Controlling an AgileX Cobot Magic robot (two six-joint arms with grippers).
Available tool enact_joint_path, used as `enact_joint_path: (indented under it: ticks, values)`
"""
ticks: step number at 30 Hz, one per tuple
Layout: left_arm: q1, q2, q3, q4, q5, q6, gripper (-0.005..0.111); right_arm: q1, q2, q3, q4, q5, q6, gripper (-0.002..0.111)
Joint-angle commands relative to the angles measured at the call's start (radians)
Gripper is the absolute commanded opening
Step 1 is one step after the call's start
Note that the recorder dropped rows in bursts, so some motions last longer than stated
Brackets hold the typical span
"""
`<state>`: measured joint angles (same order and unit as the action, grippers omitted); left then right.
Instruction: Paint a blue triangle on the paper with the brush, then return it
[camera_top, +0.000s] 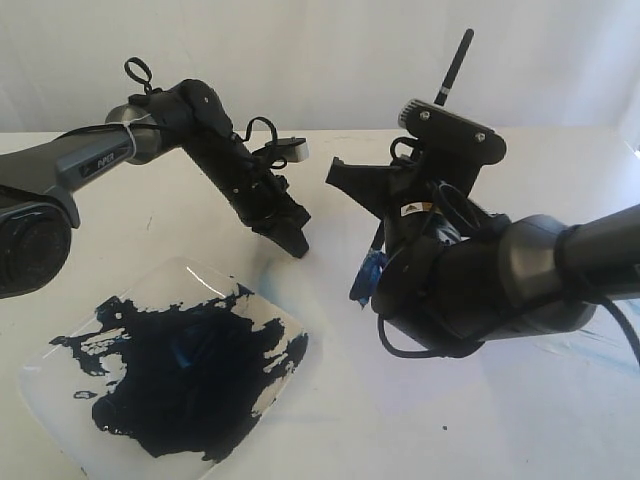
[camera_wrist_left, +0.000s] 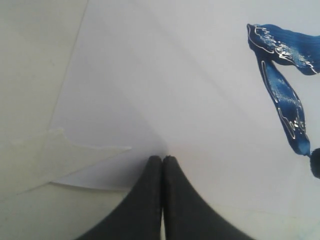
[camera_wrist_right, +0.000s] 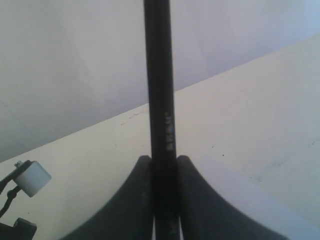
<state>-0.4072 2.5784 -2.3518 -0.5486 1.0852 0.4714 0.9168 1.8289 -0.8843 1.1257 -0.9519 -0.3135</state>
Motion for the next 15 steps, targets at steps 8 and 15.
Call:
enact_joint_path:
  ticks: [8,15]
  values:
    - [-0.004,-0.002,0.0,0.004,0.007,-0.003,0.0,0.003,0.0,-0.004,-0.004,-0.015,0.006,0.0]
    - [-0.004,-0.002,0.0,0.004,0.004,-0.003,0.0,0.003,0.027,-0.003,-0.004,-0.023,0.006,0.0]
